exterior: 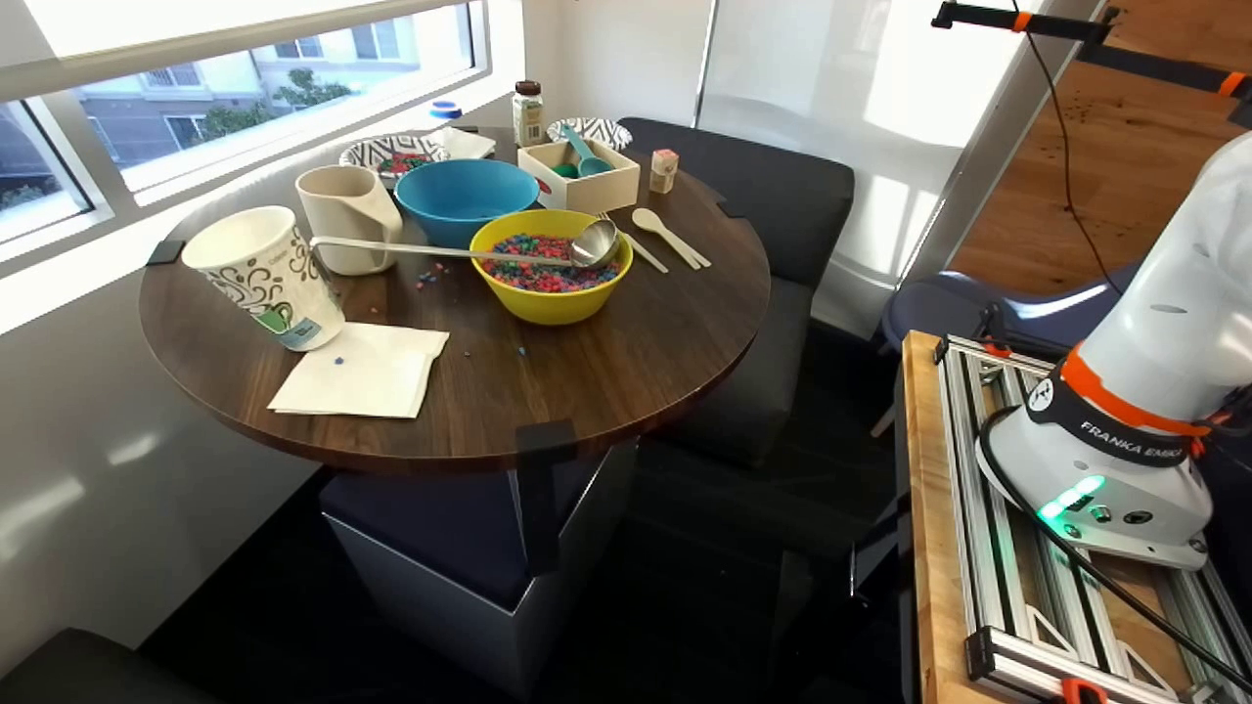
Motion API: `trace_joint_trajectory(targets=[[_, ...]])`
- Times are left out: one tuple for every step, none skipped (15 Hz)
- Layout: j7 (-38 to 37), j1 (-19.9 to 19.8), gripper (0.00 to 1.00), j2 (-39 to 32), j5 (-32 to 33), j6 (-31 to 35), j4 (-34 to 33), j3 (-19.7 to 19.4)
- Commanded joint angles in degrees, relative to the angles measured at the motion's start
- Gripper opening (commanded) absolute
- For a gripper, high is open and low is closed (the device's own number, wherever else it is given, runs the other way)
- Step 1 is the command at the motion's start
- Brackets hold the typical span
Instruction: Remove the white plate from the blue bowl and put it on the right side of the table
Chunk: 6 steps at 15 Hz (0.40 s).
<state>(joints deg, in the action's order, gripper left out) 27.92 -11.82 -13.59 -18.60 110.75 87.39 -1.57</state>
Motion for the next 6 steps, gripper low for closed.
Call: trace_joint_trajectory(targets=[[-0.3, 0.4, 1.00, -0.2, -0.3, -0.3, -0.4, -0.4], [-0.5, 0.3, 1.00, -0.2, -0.5, -0.3, -0.4, -0.4], [-0.5, 0.3, 1.00, -0.3, -0.5, -0.3, -0.4, -0.4], [-0.6, 0.2, 1.00, -0.3, -0.6, -0.3, -0.4, -0.4], [-0.6, 0.2, 1.00, -0.3, -0.6, -0.3, -0.4, -0.4], [-0.6, 0.2, 1.00, -0.3, -0.6, -0.3, -0.5, -0.4]])
